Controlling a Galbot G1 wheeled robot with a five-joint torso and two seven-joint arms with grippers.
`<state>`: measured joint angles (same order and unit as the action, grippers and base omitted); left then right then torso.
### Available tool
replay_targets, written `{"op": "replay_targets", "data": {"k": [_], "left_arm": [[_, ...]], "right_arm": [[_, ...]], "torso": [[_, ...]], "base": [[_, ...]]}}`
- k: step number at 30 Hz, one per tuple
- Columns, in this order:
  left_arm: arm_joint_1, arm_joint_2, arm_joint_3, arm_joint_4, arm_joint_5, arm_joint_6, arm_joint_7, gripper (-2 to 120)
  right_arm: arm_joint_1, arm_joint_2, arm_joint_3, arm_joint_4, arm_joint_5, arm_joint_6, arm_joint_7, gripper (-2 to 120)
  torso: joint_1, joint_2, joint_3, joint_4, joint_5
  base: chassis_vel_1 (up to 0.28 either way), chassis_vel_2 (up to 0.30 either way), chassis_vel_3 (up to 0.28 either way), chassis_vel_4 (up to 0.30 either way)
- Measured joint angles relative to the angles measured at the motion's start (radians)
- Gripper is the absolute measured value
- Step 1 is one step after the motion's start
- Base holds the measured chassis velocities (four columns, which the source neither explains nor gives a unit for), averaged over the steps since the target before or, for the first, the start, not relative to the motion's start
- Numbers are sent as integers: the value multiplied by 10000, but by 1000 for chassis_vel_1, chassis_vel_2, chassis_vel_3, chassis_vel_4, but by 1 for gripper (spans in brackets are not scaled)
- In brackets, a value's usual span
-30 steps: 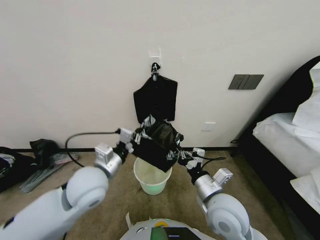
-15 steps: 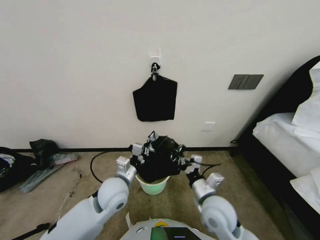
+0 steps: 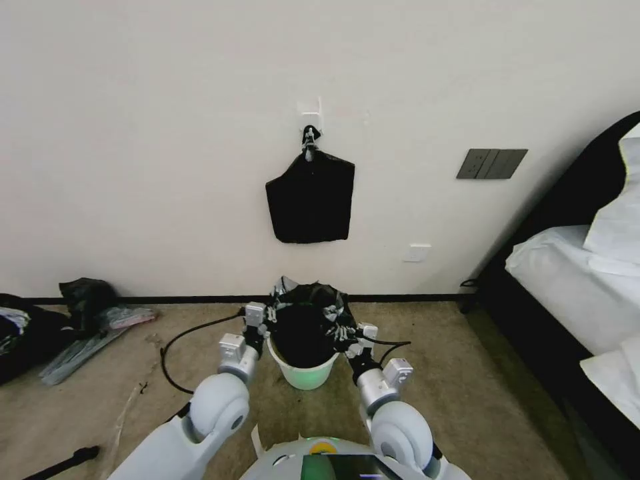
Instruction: Place a trash bag onto the trash bin.
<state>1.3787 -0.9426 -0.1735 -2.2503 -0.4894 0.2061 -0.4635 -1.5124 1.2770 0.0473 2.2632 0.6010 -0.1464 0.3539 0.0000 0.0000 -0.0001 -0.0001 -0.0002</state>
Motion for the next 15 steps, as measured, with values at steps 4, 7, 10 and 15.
{"op": "replay_targets", "data": {"k": [4,7,10,15], "left_arm": [[379,139,-741,-247,-78,-66,64,0],[859,-27,-718,-126,51,-186,114,0],[1283,-532,-104,309,537,-384,140,0],[1488,-952,670,664,1061,-465,53,0]], "right_arm": [[39,118,-247,129,354,-158,-77,0],[18,109,-242,-342,190,-160,-3,0],[-87,18,-100,-823,82,-177,300,0],[-372,-104,70,-703,92,-557,1035,0]], "torso": [[0,0,0,0,1],[1,1,0,2,3],[1,0,1,3,1],[1,0,0,0,2]], "base": [[0,0,0,0],[0,0,0,0],[0,0,0,0],[0,0,0,0]]}}
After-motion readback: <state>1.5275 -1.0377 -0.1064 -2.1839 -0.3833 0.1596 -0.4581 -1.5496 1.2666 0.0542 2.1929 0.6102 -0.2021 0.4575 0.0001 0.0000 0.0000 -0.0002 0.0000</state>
